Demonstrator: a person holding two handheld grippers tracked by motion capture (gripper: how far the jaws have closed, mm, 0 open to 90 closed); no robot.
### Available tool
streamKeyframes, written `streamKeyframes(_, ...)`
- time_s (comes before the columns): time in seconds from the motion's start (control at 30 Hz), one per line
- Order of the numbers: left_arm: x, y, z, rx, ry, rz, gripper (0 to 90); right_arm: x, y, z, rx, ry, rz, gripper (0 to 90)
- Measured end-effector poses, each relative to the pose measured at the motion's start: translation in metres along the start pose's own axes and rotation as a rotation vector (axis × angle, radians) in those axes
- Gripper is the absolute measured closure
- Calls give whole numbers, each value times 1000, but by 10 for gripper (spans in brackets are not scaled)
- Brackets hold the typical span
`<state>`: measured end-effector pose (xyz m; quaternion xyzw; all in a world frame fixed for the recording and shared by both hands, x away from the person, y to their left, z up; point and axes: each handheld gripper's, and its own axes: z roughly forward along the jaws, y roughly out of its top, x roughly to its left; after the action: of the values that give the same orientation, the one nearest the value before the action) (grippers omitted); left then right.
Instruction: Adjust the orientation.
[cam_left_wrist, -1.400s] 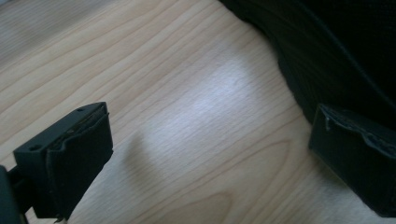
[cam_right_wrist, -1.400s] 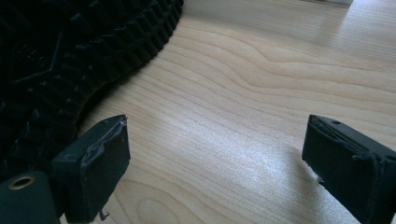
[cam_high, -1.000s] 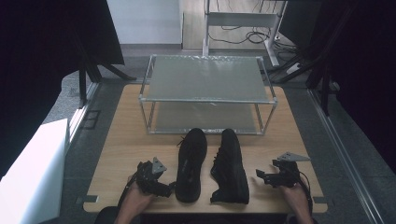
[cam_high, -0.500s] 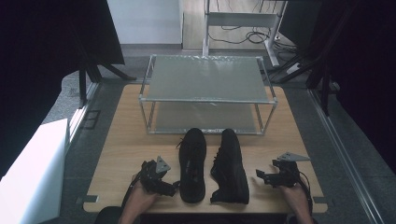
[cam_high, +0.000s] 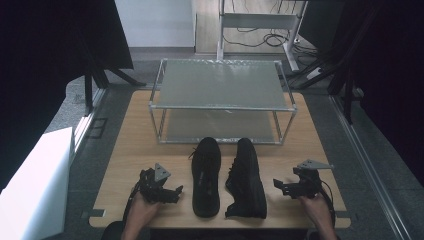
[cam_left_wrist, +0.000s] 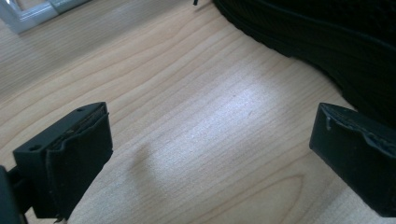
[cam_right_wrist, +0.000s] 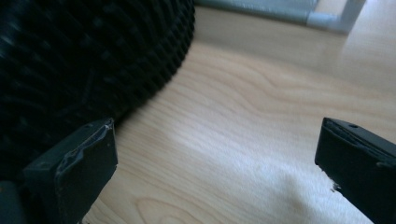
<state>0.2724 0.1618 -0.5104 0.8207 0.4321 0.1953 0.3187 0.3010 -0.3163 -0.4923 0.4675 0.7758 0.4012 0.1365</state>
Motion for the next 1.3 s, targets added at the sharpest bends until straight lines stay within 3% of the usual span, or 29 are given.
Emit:
streamKeyframes(0.2, -1, 1, -1, -22, 1, 0, 0, 10, 19, -7, -23, 17, -29, 0)
streamKeyframes(0.33, -3, 3, -4, -57, 16, 31, 0, 19, 32, -10, -30, 28, -64, 0)
streamKeyframes(0.53, -4, 3, -3, -49, 32, 40, 0, 30, 45, -6, -26, 56, -77, 0)
streamKeyframes(0.8, 0, 2, -2, -31, 44, 19, 0, 47, 60, 4, -13, 70, -101, 0)
streamKeyframes(1.03, 0, 2, 0, -12, 46, 19, 0, 48, 61, 13, -21, 50, -68, 0)
streamKeyframes(1.3, 0, 2, 1, -4, 48, 15, 0, 46, 58, 15, -19, 52, -75, 0)
